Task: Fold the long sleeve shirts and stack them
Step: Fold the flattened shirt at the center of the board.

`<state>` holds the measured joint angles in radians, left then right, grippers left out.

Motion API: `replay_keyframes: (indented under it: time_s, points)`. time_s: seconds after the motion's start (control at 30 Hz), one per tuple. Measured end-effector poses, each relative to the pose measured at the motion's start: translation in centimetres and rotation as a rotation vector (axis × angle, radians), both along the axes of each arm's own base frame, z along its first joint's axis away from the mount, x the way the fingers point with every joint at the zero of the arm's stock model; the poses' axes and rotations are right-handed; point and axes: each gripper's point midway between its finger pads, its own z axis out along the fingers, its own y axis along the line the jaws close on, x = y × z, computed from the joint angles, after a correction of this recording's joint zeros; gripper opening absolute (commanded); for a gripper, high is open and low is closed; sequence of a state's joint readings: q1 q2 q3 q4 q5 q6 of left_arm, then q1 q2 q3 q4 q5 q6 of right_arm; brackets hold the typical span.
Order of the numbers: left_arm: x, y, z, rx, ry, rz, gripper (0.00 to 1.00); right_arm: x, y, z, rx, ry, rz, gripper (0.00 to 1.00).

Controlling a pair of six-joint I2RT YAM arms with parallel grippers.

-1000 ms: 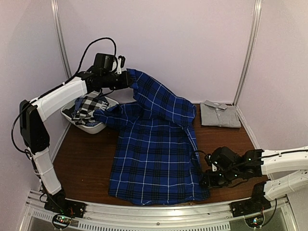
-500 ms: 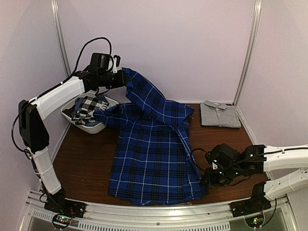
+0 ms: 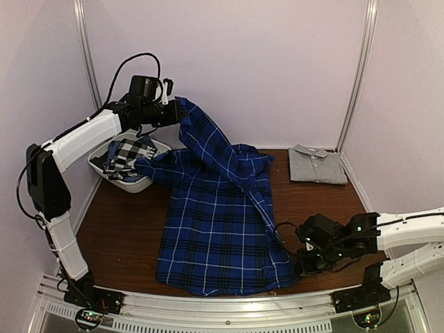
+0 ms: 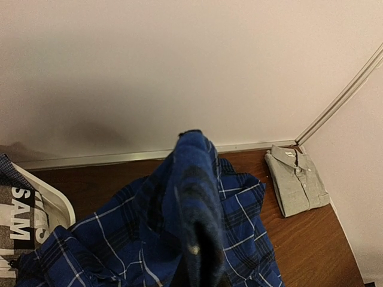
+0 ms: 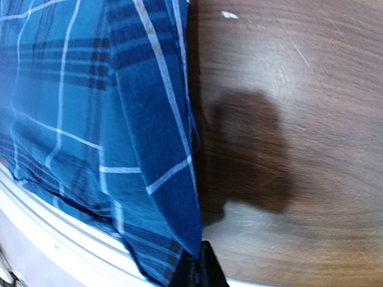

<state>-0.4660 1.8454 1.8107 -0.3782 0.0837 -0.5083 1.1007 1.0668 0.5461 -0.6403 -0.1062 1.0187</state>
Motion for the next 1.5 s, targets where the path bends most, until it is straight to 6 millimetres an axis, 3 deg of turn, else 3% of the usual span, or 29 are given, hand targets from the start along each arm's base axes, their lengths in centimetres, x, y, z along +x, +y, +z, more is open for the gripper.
replay_keyframes:
  time_s: [0.3, 0.63, 0.8, 1.03, 1.2, 1.27, 1.4, 1.5]
  points:
    - [0.8, 1.0, 3.1, -0.009, -0.073, 0.013, 0.00, 2.3, 6.0, 4.9, 0.075, -0.086, 0.122, 0.00]
    - [1.2, 1.7, 3.6, 0.005, -0.093, 0.019, 0.00, 3.3, 12.2, 3.3, 0.086, -0.071, 0.292, 0.00]
    - [1.2, 1.7, 3.1, 0.016, -0.087, 0.018, 0.00, 2.9, 13.0, 2.0, 0.091, -0.043, 0.335, 0.00]
    - [1.2, 1.8, 2.8, 0.024, -0.083, 0.023, 0.00, 2.7, 14.0, 2.5, 0.137, -0.044, 0.362, 0.06]
    - [1.2, 1.8, 2.6, 0.025, -0.080, 0.023, 0.00, 2.6, 14.3, 2.7, 0.149, -0.042, 0.376, 0.39]
    - [1.2, 1.8, 2.0, 0.030, -0.070, 0.023, 0.00, 2.9, 14.5, 3.2, 0.146, -0.059, 0.387, 0.45]
    - [1.1, 2.3, -0.2, 0.056, -0.029, 0.040, 0.00, 5.4, 14.6, 5.5, 0.160, -0.129, 0.356, 0.48]
    - [0.8, 2.9, -1.8, 0.078, 0.003, 0.067, 0.00, 8.8, 13.0, 7.6, 0.166, -0.199, 0.273, 0.48]
